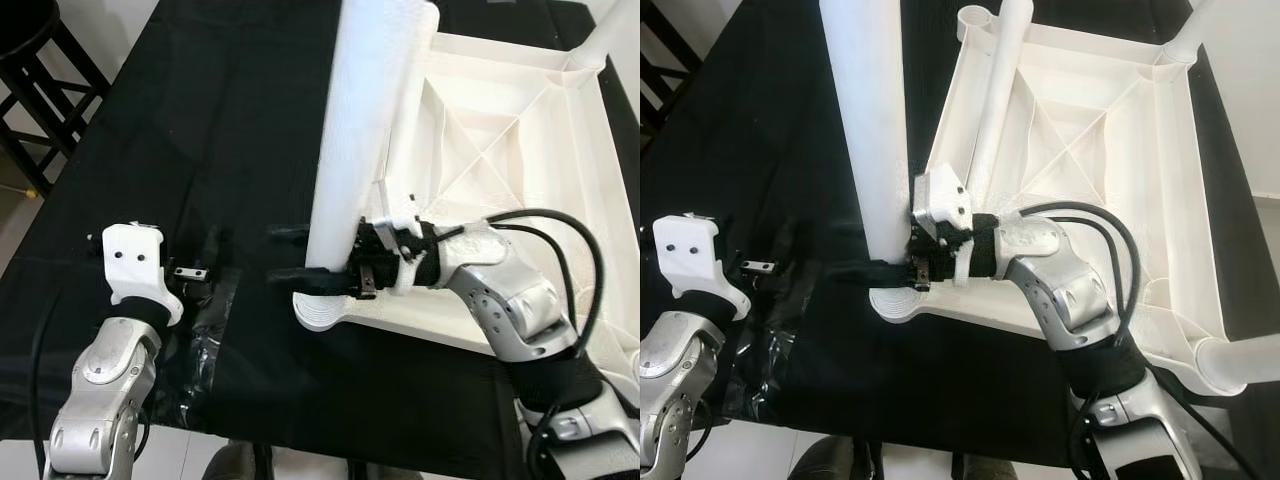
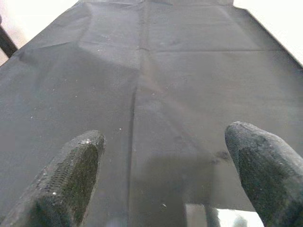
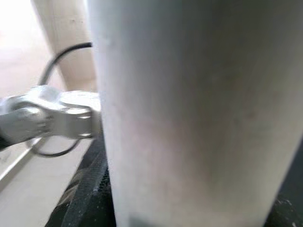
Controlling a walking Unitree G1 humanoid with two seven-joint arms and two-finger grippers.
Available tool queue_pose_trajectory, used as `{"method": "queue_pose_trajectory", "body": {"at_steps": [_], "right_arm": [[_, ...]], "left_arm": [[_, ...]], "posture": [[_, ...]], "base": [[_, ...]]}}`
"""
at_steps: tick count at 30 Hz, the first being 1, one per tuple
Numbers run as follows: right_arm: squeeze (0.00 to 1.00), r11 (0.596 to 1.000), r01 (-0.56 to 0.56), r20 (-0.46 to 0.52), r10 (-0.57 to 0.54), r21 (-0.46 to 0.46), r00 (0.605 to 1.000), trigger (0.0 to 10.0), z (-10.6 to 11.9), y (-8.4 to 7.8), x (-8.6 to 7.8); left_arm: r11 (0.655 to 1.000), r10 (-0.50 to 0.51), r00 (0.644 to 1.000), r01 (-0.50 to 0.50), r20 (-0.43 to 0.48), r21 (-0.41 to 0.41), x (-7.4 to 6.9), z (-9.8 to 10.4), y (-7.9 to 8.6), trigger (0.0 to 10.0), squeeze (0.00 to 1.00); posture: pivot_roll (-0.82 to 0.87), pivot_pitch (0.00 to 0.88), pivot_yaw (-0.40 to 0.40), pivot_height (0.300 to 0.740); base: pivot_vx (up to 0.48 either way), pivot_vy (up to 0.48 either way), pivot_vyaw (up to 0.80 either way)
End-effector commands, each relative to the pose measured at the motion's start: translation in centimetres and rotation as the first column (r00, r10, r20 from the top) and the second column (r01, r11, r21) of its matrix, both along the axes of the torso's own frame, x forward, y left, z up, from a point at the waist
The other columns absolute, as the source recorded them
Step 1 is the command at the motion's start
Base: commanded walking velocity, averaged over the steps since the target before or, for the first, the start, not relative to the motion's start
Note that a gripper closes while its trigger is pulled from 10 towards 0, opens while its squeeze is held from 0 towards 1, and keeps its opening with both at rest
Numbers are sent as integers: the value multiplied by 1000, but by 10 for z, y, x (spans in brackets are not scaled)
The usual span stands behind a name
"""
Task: Building children table
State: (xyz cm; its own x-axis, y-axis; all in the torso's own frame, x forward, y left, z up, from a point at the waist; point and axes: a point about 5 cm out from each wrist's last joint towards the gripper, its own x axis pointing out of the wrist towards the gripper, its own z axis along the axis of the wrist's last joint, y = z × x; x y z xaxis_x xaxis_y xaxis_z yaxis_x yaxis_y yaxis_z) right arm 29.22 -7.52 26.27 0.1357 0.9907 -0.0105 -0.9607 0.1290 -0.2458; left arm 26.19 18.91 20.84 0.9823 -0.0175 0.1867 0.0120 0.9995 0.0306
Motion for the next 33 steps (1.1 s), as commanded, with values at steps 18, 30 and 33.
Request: {"method": "queue_pose_trajectory", "body": {"at_steps": [18,30,33], "right_arm": [[0,962,-254,-149,238,-103,960,10000,-23,-21,-1],[0,895,-398,-155,372,-202,915,10000,-22,-17,21],[0,857,-433,-98,423,-279,901,10000,-15,-10,25]], "left_arm": [[1000,8,1000,-7,-17,20,0,-5,4,10000,0],[998,32,999,-30,-37,49,-14,-5,12,10000,0],[997,45,998,-42,-47,61,-21,-6,16,10000,0]], "posture": [[6,374,-31,740],[68,398,-28,740],[89,402,-33,740]], "base": [[0,0,0],[0,0,0],[0,0,0]]}}
